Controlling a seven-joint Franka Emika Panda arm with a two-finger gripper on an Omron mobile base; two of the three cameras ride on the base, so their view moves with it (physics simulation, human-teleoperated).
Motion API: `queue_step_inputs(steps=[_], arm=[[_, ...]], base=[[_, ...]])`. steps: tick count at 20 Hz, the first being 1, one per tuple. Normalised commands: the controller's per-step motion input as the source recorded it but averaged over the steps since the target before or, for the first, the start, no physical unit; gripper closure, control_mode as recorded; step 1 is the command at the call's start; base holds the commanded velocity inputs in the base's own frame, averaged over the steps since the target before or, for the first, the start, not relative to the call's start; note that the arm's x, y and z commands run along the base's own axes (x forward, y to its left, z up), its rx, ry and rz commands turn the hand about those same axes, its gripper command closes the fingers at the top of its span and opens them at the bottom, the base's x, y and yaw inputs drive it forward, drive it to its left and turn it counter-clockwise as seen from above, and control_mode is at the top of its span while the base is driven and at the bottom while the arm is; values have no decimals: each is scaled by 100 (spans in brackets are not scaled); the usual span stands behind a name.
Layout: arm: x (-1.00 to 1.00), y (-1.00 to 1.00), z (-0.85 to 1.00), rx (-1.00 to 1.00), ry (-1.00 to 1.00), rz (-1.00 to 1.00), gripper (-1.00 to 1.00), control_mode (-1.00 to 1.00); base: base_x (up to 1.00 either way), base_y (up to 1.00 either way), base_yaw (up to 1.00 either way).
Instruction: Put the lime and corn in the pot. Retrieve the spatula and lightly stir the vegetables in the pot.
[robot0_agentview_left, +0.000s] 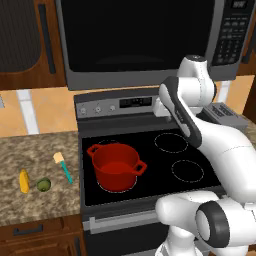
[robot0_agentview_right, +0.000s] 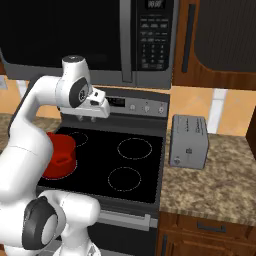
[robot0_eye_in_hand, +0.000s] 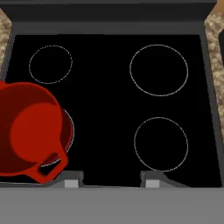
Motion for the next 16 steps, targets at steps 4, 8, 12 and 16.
queue_step_inputs(steps=[4,8,12,16], arm=[[0,0,-2,0,0,0,-100,100],[0,0,0,0,0,0,-100,100],[0,0,0,0,0,0,-100,100],[0,0,0,0,0,0,-100,100]], base=[[0,45,1],[0,100,0],[0,100,0],[4,100,0]])
